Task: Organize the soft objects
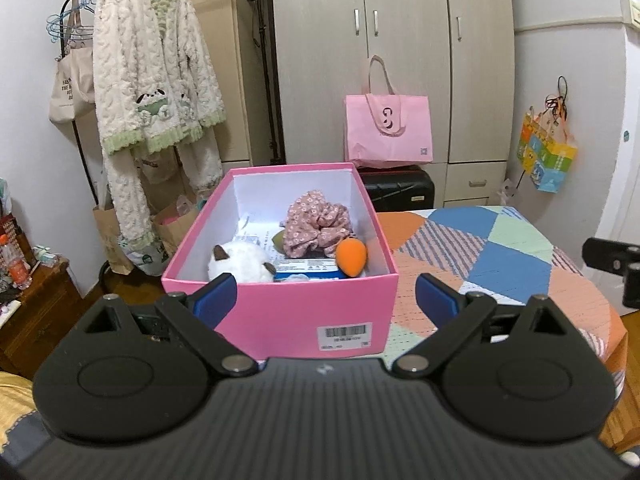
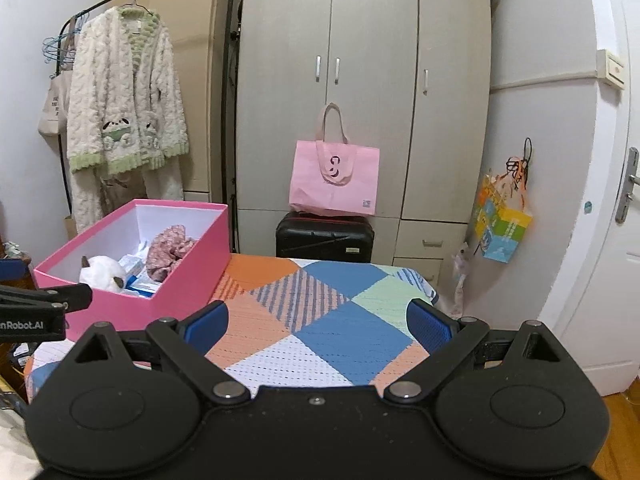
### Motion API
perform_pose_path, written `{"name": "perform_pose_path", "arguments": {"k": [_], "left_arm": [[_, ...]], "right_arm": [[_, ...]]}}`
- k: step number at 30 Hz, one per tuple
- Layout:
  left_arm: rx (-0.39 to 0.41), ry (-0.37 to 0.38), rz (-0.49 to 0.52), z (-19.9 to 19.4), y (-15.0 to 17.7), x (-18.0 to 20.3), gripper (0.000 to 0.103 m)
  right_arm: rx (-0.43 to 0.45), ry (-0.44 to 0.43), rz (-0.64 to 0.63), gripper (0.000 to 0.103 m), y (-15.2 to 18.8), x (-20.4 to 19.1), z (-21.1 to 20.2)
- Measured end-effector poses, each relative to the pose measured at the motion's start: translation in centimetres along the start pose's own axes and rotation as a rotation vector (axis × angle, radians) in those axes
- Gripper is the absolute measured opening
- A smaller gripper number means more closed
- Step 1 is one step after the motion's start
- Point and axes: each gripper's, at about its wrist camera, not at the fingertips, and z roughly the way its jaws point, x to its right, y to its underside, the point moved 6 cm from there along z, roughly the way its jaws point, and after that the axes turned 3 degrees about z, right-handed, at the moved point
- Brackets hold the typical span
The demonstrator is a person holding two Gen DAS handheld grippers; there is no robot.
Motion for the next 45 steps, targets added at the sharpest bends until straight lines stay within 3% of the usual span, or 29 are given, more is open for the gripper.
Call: {"name": "perform_pose_path", "arguments": {"k": [28,34,45], "left_arm": [[0.108,-0.026,0.01,0.3,0.6,1.3,0.097],[0.121,-0.019,0.007,-0.3,0.6,1.3,0.101],[0.088,-0.052,-0.005,-0.1,0.9,0.7,0.103]], "right_arm": [[0.016,0.033,0.032,0.098,1.8,0.2,0.9],[0.032,0.033,0.04,0.098,1.9,0.2,0.7],[0.053,0.069,0.016,0.098,1.8,-0.3,0.3]]}}
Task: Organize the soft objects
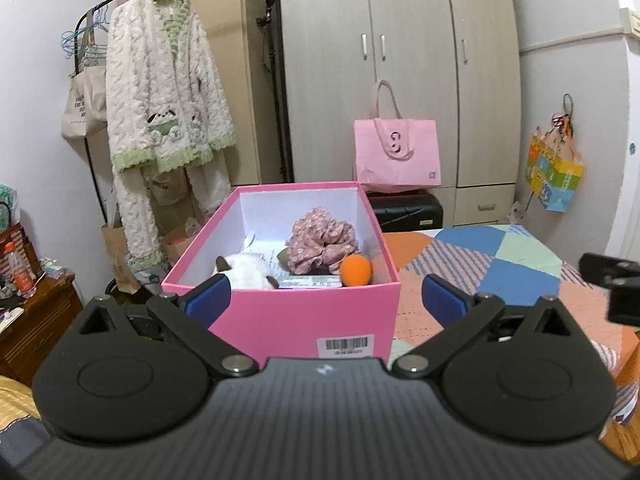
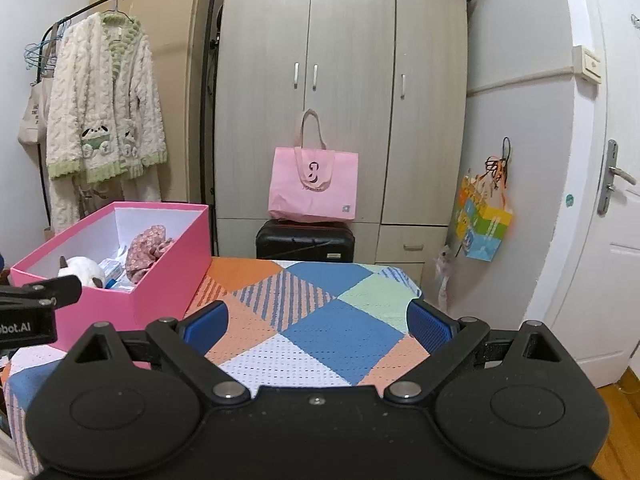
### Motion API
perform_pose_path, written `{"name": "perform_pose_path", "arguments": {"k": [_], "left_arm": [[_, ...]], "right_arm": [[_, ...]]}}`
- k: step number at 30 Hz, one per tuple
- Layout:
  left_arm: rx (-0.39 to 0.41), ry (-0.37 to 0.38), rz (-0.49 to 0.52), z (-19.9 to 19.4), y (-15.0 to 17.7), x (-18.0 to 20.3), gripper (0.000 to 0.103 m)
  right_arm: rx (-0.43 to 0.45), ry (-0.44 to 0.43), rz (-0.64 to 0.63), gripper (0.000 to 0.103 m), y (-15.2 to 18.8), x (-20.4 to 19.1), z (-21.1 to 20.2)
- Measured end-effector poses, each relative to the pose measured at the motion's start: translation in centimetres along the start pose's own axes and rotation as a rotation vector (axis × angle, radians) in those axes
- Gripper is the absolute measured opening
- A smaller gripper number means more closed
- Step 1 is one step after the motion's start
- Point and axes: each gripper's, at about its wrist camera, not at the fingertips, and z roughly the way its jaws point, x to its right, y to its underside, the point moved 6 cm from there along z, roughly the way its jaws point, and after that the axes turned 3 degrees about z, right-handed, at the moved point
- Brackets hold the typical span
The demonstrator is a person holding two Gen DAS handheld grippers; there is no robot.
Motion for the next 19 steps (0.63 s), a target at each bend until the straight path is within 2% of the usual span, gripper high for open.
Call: {"name": "perform_pose_path", "arguments": {"k": [6,19], "left_arm": [[-0.016,-0.007,-0.015,0.16,0.22,-0.49,0.103],[0.006,-0.01,-0.032,-0.26,0.09,-0.7,0.103]], "right_arm": [[-0.005,0.001,0.011,0.098,-0.1,0.14,-0.17],[-0.008,-0.001,0.009,0.098,-0.02,0.12,0.01]]}}
